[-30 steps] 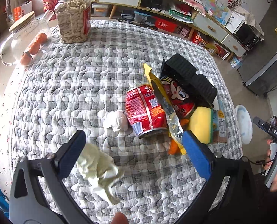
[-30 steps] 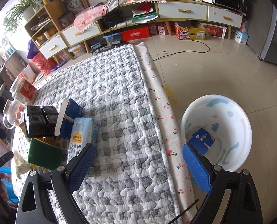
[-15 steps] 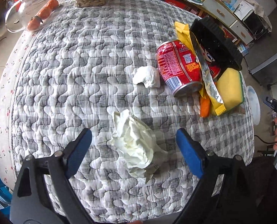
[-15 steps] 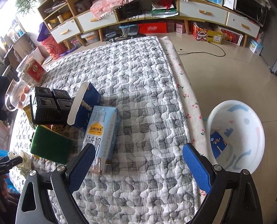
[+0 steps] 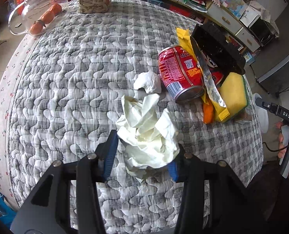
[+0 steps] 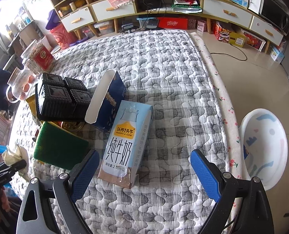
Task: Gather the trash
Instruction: 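Grasp the white milk carton with the right tool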
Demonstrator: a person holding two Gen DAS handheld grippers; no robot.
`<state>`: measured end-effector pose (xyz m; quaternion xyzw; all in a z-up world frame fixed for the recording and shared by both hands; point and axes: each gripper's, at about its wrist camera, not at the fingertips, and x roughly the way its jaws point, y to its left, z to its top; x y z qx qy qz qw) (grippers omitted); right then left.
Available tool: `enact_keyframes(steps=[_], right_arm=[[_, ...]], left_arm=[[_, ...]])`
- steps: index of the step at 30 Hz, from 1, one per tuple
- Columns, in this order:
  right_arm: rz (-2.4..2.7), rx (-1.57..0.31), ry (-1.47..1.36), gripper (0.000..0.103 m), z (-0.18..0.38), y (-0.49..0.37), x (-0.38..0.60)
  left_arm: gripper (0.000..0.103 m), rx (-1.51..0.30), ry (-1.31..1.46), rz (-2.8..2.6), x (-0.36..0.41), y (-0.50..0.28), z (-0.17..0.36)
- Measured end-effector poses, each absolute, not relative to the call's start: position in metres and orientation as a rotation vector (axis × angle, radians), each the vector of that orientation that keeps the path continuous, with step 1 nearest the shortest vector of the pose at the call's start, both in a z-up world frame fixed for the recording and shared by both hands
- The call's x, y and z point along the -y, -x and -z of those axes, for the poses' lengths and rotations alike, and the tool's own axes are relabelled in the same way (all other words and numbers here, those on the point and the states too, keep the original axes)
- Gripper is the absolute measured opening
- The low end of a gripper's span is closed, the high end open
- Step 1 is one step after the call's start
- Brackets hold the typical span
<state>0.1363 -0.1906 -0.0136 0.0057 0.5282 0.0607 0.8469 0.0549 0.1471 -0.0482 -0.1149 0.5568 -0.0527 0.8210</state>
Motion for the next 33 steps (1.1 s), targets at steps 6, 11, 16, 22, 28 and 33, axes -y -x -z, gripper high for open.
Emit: enact_keyframes(steps=[6,11,16,22,28,33], right_arm=[[-0.162,-1.151,0.004,0.096,0.027,-0.137,0.175],[-0.173,-1.168,0.013,0.096,0.036,-0.140,0.164],[-0.155,-1.185,0.023,0.095,0.046,-0.147,0.158],[-0.141,-1.204,0.002,0.084,0.053,-0.153,0.159],[-0.174,-1.215,-0.031,0.058,0.052,-0.150,0.160],[-0.187,-1.168,-0.038,0.057,0.038,-0.138,0.168]], left_arm=[[0.047,-1.162,0.263,0.129,-0.151,-0.054,0.040],[0.047,-1.158,0.262,0.134,-0.150,-0.055,0.042],[0.047,-1.160,0.254,0.137,-0.149,-0.053,0.041],[0.048,-1.157,0.249,0.138,-0.142,-0.053,0.040],[0.048,-1.146,0.252,0.147,-0.138,-0.059,0.037],[0.048,-1.130,0.254,0.159,-0.131,-0.061,0.030]])
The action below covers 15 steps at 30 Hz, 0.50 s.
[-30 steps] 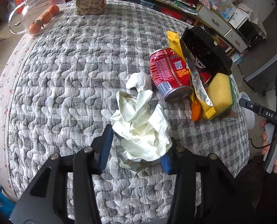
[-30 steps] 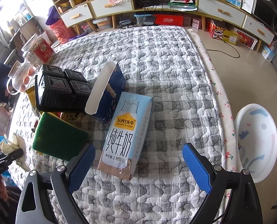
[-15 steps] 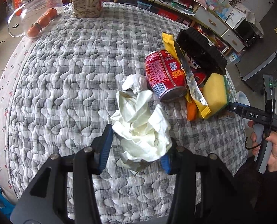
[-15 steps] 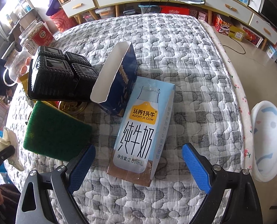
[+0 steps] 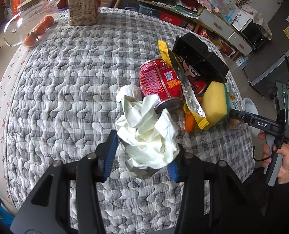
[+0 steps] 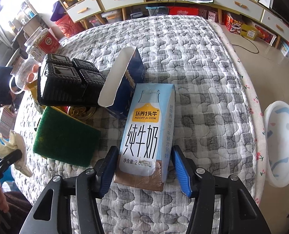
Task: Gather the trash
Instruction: 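Grasp the white milk carton with the right tool, then carry both items to the basin and open the right tool to drop the carton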
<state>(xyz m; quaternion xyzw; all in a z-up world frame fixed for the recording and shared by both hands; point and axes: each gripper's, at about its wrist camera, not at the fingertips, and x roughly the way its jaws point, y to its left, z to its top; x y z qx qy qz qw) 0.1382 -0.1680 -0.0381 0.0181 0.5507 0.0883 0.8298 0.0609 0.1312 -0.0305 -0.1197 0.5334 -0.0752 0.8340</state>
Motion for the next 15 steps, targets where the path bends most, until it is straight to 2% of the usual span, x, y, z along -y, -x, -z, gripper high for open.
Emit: enact_keyframes(steps=[15], right_arm=[[-0.150,-1.065,-0.130,0.055,0.002,-0.109,0.227]], left_arm=[[0.048,-1.063,0.229,0.264,-0.085,-0.066,0.005]])
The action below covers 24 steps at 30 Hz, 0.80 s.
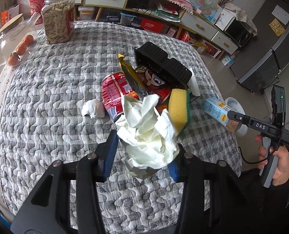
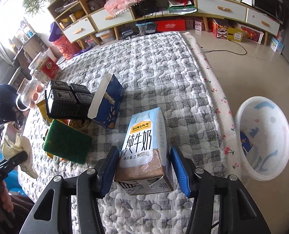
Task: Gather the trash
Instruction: 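Carry both items to the basin and open the right tool to drop the carton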
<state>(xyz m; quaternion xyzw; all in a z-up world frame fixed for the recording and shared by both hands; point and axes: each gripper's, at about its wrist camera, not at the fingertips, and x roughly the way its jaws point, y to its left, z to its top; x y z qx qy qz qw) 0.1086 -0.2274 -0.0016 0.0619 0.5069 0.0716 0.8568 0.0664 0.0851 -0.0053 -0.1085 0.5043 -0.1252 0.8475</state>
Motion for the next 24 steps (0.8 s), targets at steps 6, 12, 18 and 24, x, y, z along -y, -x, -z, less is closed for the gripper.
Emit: enact_keyframes(steps=[6,12,18,24], right_arm=[[-0.108,-1.037,-0.181,0.055,-0.008,-0.096,0.264],[-0.064,-1.011,-0.225,0.055,-0.014,-0.082,0.300],[-0.009,-0.991,-0.277,0.055,-0.018,-0.069,0.340],[0.057,-0.979,-0.340,0.055,-0.019,-0.057,0.385]], left_arm=[[0.048,-1.052,0.200,0.319,-0.055,-0.070,-0.001],[0.048,-1.046,0.171,0.372,-0.024,-0.075,-0.006],[0.048,-1.044,0.145,0.417,0.005,-0.082,-0.009],[0.048,-1.060,0.119,0.442,0.036,-0.092,-0.009]])
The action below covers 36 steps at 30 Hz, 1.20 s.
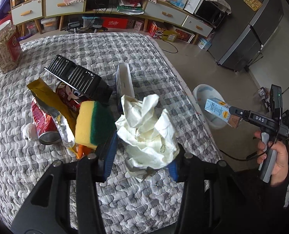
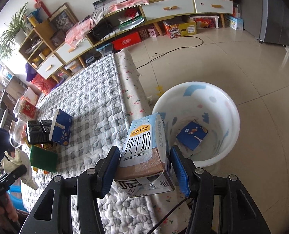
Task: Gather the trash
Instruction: 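Carry both items to the basin and open the right tool to drop the carton, then open the left tool to drop the tissue into the basin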
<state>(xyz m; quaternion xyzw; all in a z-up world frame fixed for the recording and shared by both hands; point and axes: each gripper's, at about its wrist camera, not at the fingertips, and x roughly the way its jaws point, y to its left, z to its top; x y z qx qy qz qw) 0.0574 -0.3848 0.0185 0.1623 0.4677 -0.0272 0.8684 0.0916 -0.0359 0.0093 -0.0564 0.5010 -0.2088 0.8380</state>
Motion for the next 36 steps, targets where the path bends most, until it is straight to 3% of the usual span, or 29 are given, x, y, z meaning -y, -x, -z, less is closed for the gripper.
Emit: enact_keyframes(steps=[16,19,21,36], right_arm=[[0.186,-1.006,-0.441,0.055,-0.003,-0.065,0.467],[0.187,-1.002,-0.483,0.061,0.000,-0.070,0.475],[0.203,-0.998,-0.499,0.072,-0.001,-0.070,0.480],[0.333,-0.952,-0.425,0.073,-0.016,-0.017,0.511]], left_arm=[[0.048,-1.123,0.019,0.564,0.148,-0.117,0.004],[0.048,-1.130,0.010,0.583,0.167,-0.119,0.008],[0.048,-1.134,0.003,0.594,0.180,-0.123,0.011],[0.048,-1.138,-0.114,0.701,0.286,-0.138,0.032]])
